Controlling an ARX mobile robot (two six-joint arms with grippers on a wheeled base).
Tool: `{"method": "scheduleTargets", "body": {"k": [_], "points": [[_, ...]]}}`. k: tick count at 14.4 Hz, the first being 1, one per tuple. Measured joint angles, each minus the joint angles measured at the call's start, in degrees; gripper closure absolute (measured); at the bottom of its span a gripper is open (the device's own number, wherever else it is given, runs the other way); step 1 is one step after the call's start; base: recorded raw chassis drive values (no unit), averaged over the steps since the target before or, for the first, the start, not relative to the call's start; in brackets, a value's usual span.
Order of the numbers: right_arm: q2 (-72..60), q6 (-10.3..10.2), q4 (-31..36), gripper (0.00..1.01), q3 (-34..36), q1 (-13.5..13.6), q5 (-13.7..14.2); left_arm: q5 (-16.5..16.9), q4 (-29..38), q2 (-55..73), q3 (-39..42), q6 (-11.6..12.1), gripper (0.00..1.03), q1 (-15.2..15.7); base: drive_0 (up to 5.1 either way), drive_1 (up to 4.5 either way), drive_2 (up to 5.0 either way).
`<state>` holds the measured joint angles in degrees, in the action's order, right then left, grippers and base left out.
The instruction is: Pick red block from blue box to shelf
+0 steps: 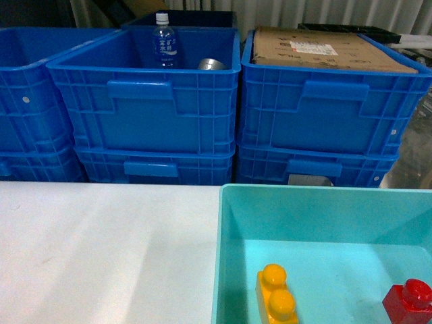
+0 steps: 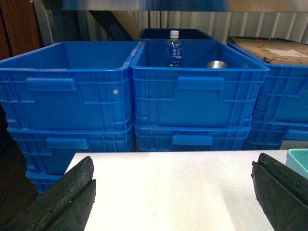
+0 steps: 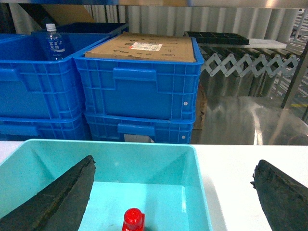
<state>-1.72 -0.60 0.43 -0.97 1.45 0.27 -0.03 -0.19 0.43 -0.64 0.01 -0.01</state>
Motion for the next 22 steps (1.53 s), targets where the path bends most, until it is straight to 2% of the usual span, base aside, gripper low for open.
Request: {"method": "scheduleTargets", "body": {"k": [5, 6, 7, 9, 10, 11, 12, 13, 15, 17, 18, 19, 20, 21, 22], "points": [[0.0, 0.02, 0.02, 0.03, 0.0, 0.0, 0.0, 0.0, 0.0, 0.0, 0.0, 0.0, 0.05, 0.0, 0.0, 0.0, 0.0], [-0.07, 0.02, -0.96, 0.03, -0.02, -3.21, -4.83, 0.0, -0.02, 0.0, 0.0, 0.0, 0.05, 0.0, 0.0, 0.0, 0.0], [-1.79, 0.37, -0.37, 0.03, -0.5, -10.19, -11.15, 0.0, 0.0, 0.0, 0.0, 0.0, 0.05, 0.0, 0.0, 0.0, 0.0], [-9.2, 2.54, 0.46, 0.03, -4.15, -26.88, -29.27, 0.0, -0.02, 0.0, 0.0, 0.0, 0.05, 0.0, 0.0, 0.0, 0.0], [-10.62, 3.52, -0.61, 0.03, -5.92, -29.86, -33.57, 0.0, -0.02, 0.0, 0.0, 0.0, 0.05, 0.0, 0.0, 0.0, 0.0], [-11.06, 4.15, -1.68, 0.03, -8.04, -28.92, -34.64, 0.02, -0.02, 0.0, 0.0, 0.0, 0.05, 0.0, 0.0, 0.0, 0.0], [-13.14, 4.35, 1.18, 0.03, -10.23, -25.29, -32.61, 0.0, -0.02, 0.0, 0.0, 0.0, 0.05, 0.0, 0.0, 0.0, 0.0], [-18.1, 4.28, 5.22, 0.03, -12.92, -19.23, -28.65, 0.0, 0.0, 0.0, 0.0, 0.0, 0.05, 0.0, 0.0, 0.0, 0.0], [-24.28, 3.82, 9.27, 0.03, -13.46, -8.0, -20.11, 0.0, -0.02, 0.0, 0.0, 0.0, 0.05, 0.0, 0.0, 0.0, 0.0], [-29.44, 1.38, 13.77, 0.03, -13.46, 2.58, -10.95, -0.02, 0.0, 0.0, 0.0, 0.0, 0.05, 0.0, 0.0, 0.0, 0.0], [-33.88, 0.15, 15.1, 0.03, -13.81, 7.08, -7.41, 0.0, -0.02, 0.0, 0.0, 0.0, 0.05, 0.0, 0.0, 0.0, 0.0], [-39.5, -1.55, 16.46, 0.03, -14.86, 9.4, -5.4, 0.0, 0.0, 0.0, 0.0, 0.0, 0.05, 0.0, 0.0, 0.0, 0.0], [-45.72, -2.82, 17.88, 0.03, -17.2, 9.42, -3.52, 0.0, 0.0, 0.0, 0.0, 0.0, 0.05, 0.0, 0.0, 0.0, 0.0], [-51.23, -3.02, 19.17, 0.03, -19.71, 9.38, -1.27, 0.0, 0.0, 0.0, 0.0, 0.0, 0.05, 0.0, 0.0, 0.0, 0.0], [-55.41, -3.02, 19.37, 0.03, -21.59, 9.35, -0.15, 0.0, -0.02, 0.0, 0.0, 0.0, 0.05, 0.0, 0.0, 0.0, 0.0]]}}
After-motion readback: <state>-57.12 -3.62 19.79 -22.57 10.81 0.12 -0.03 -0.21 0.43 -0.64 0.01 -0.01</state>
